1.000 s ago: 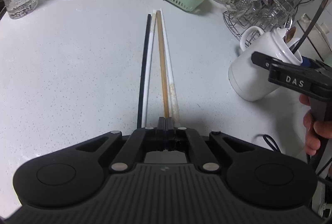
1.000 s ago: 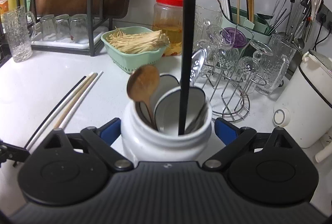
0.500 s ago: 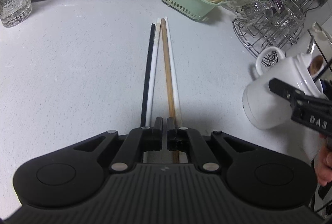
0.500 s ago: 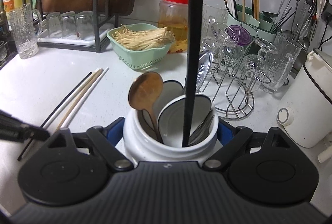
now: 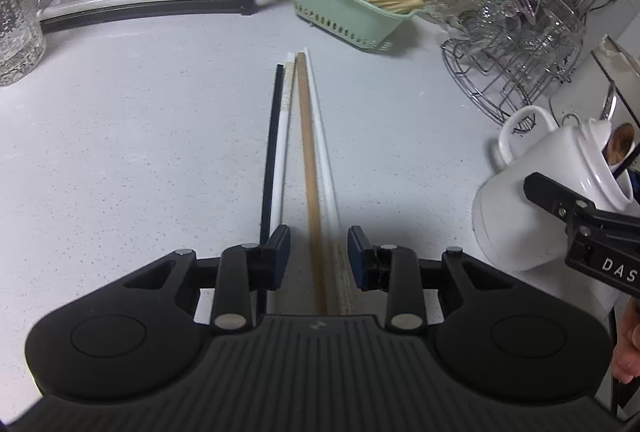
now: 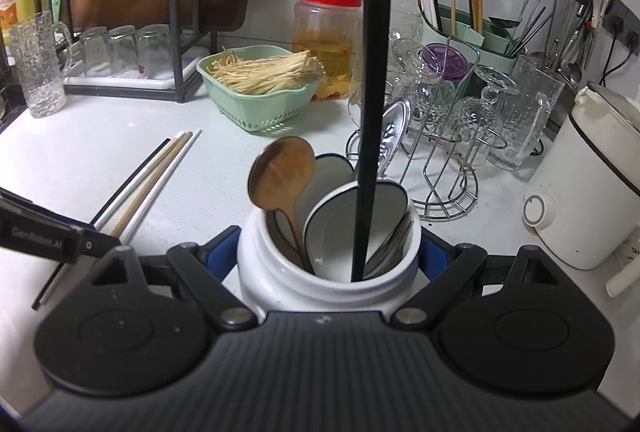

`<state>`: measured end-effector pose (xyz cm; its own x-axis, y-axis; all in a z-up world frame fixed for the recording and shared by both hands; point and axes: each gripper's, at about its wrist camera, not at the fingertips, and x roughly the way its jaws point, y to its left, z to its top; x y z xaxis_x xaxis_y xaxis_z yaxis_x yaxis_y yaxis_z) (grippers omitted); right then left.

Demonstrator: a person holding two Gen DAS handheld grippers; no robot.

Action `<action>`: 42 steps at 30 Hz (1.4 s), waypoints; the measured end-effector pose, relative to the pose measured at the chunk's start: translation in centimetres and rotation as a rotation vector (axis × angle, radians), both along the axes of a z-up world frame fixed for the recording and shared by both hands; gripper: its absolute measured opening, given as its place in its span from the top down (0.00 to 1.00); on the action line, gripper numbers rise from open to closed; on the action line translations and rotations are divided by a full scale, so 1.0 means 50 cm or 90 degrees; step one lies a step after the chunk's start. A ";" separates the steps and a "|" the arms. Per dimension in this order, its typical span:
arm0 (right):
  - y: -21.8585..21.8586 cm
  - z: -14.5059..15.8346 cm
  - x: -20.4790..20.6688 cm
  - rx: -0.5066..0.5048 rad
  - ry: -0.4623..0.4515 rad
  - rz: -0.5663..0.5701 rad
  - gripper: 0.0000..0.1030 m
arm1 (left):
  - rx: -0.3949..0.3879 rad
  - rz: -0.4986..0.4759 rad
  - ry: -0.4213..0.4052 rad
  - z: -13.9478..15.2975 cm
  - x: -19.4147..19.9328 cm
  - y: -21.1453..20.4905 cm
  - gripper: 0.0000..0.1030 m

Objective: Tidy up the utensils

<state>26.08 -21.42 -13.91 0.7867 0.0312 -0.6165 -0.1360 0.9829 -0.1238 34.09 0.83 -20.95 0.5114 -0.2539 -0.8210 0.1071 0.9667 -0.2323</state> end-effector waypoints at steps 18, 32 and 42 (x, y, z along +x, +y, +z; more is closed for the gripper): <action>-0.011 -0.001 -0.010 0.000 -0.003 0.033 0.11 | 0.111 0.013 0.001 0.006 -0.009 -0.034 0.95; -0.027 -0.002 -0.043 0.000 -0.015 0.117 0.11 | 0.070 0.103 0.060 0.021 -0.181 -0.048 0.95; -0.024 -0.002 -0.063 0.003 -0.023 0.167 0.11 | 0.029 0.141 0.098 0.026 -0.293 -0.059 0.95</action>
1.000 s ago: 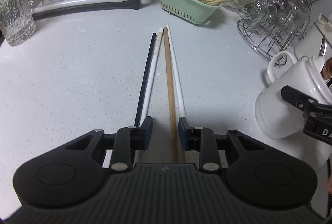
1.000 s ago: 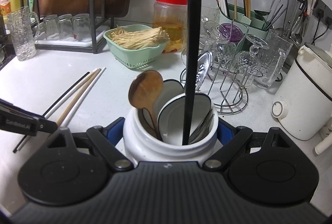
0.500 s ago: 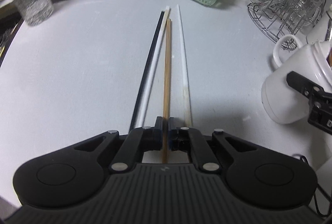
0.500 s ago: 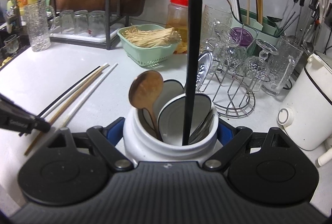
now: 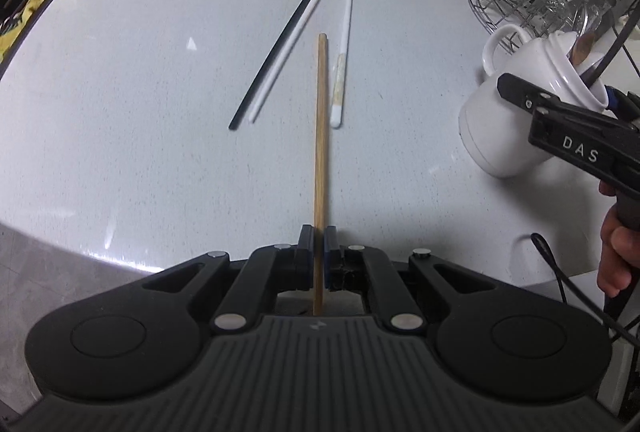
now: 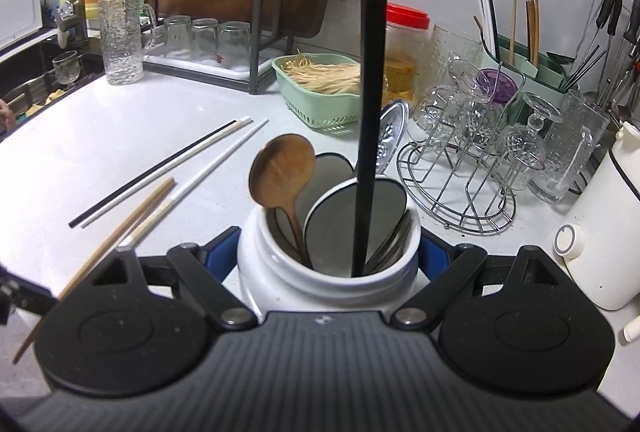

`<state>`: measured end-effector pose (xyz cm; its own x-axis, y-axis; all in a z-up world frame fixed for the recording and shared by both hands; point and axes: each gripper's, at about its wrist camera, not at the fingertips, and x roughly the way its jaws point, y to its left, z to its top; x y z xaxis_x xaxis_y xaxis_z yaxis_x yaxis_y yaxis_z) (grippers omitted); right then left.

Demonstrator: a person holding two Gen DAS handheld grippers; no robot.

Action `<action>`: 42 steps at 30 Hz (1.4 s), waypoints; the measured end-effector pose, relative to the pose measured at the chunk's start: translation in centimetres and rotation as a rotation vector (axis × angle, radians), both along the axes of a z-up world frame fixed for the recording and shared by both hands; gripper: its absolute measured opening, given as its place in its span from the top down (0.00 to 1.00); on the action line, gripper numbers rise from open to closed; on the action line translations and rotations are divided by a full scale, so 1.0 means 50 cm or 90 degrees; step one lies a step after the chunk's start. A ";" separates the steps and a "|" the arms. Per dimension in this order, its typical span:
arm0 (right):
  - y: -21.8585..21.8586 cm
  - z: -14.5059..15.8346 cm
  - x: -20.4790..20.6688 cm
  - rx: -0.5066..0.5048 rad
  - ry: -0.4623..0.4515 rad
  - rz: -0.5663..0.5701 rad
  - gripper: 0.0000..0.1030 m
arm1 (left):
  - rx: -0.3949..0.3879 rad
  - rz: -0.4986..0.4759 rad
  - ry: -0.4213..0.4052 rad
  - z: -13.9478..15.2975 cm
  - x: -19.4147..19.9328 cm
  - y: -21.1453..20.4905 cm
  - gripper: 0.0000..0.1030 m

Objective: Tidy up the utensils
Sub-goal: 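Lift the wooden chopstick with the left tool and carry it over the jar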

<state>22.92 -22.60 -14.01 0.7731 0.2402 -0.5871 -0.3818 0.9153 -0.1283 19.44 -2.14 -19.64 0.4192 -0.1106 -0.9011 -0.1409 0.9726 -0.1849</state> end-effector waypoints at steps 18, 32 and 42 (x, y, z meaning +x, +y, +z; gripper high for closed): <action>0.015 -0.002 -0.031 0.008 -0.008 -0.046 0.11 | -0.086 -0.038 0.065 -0.023 -0.019 0.030 0.67; 0.017 -0.002 -0.062 0.006 -0.019 -0.044 0.11 | -0.074 -0.032 0.077 -0.060 -0.024 0.029 0.94; 0.020 -0.002 -0.068 0.008 -0.023 -0.050 0.11 | -0.077 -0.047 -0.005 0.064 -0.035 0.046 0.95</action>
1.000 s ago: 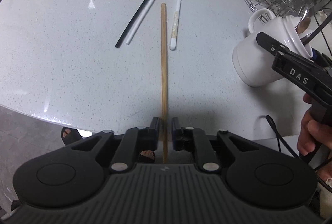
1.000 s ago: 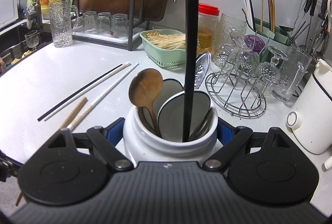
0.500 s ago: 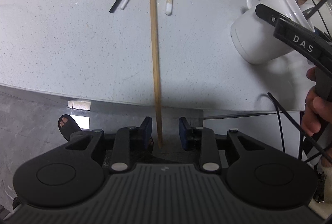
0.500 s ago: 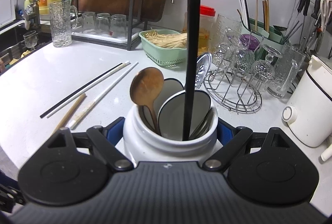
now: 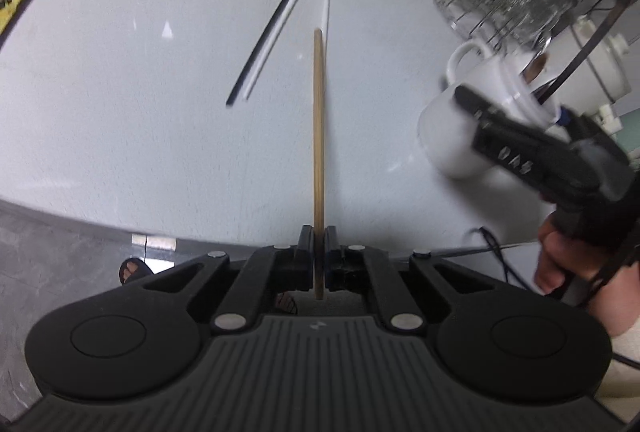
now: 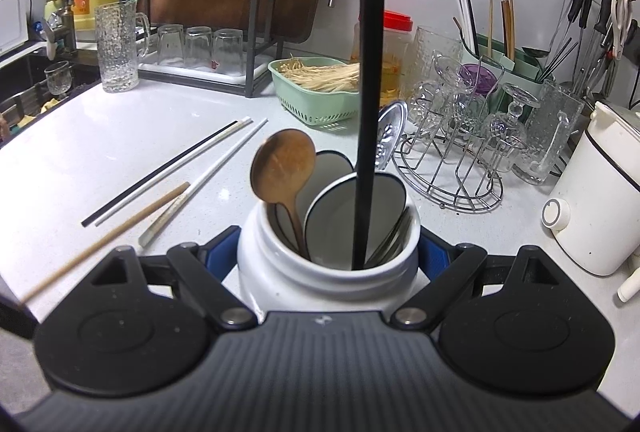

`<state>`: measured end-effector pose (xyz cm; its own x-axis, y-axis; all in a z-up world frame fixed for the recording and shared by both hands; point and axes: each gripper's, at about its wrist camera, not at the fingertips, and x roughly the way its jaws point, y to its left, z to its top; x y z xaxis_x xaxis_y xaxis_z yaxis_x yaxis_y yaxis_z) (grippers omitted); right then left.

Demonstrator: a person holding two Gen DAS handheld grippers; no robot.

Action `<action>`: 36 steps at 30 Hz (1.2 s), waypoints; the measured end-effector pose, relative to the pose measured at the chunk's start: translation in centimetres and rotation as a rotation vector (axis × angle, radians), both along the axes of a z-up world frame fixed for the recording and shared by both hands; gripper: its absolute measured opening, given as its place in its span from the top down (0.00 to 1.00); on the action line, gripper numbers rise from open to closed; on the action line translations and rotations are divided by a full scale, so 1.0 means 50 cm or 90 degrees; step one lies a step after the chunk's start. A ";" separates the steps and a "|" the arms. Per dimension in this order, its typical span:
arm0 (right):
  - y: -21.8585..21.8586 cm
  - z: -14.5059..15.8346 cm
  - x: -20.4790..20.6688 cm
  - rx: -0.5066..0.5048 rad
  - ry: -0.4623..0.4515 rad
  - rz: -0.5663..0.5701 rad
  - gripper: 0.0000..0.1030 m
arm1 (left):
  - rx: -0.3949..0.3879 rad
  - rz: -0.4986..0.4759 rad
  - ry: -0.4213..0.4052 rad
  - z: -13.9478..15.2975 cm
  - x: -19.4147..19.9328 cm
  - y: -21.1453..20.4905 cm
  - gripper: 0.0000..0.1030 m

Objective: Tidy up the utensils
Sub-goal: 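Lift the wooden chopstick with the left tool and carry it over the jar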

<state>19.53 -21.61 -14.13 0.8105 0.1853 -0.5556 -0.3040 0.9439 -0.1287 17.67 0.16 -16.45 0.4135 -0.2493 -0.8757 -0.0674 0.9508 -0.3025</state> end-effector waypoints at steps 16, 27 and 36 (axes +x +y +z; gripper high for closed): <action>0.000 0.001 -0.004 -0.001 -0.006 0.005 0.11 | 0.056 -0.029 -0.169 0.189 0.025 -0.029 0.95; 0.000 0.001 -0.011 -0.006 -0.008 0.025 0.11 | 0.069 -0.022 -0.254 0.274 0.030 -0.037 0.95; -0.002 0.002 -0.014 -0.005 -0.009 0.038 0.11 | 0.053 -0.111 -0.203 0.350 0.012 -0.057 0.95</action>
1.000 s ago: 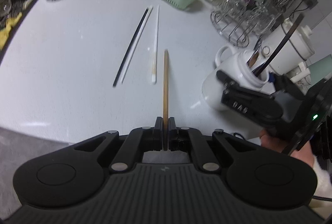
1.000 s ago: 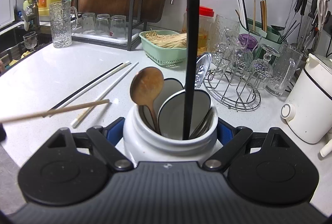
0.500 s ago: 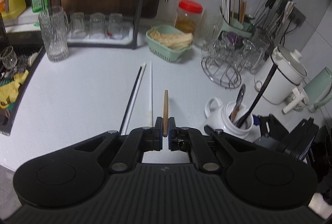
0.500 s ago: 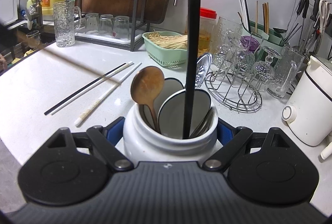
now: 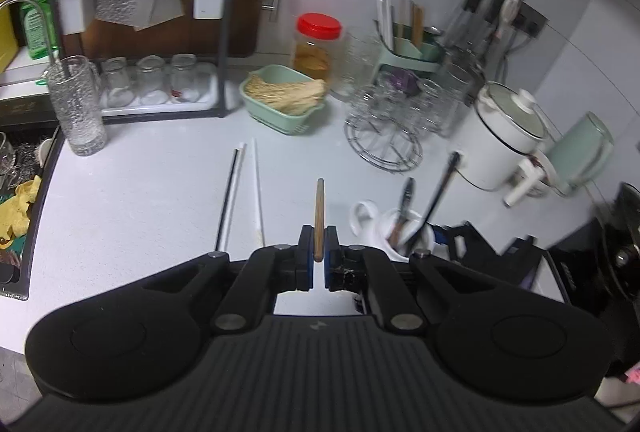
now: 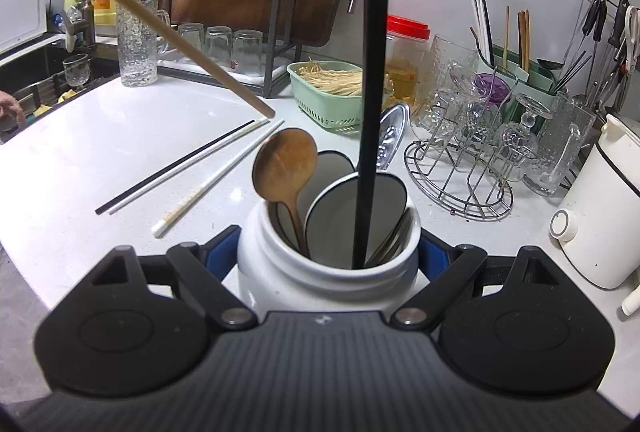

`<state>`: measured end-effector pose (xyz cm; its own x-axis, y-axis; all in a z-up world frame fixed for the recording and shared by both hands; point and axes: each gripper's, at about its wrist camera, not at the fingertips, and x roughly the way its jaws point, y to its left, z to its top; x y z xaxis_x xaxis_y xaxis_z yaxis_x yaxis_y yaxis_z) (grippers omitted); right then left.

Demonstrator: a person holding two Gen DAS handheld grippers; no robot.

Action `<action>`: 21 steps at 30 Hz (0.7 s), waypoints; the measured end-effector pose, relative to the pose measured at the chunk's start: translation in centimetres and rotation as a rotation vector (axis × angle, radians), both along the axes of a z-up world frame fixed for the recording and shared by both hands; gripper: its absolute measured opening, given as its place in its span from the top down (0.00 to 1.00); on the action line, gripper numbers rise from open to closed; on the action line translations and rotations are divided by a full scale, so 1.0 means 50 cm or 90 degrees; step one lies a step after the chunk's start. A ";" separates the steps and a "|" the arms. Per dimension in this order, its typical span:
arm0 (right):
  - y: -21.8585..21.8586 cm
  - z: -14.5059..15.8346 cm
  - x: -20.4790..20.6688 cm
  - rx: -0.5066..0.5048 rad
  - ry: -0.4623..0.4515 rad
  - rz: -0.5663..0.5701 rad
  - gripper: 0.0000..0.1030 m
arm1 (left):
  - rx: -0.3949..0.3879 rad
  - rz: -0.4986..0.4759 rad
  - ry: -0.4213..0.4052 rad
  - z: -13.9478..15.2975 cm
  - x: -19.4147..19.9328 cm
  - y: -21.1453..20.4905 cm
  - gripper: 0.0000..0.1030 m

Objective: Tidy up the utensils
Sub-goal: 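Lift the wooden chopstick with the left tool and carry it over the jar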

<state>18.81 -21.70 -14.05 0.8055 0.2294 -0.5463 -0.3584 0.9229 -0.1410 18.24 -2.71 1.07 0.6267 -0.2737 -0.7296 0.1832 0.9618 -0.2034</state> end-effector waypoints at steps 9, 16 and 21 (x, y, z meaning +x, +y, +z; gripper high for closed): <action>-0.002 -0.003 -0.006 0.002 -0.004 0.004 0.11 | 0.013 -0.071 0.048 0.073 -0.025 -0.019 0.95; -0.001 -0.004 -0.007 0.005 -0.009 0.004 0.11 | 0.029 -0.098 0.071 0.143 -0.032 -0.019 0.95; 0.000 -0.003 -0.006 0.004 -0.007 0.004 0.11 | 0.033 -0.127 0.080 0.172 -0.033 -0.033 0.95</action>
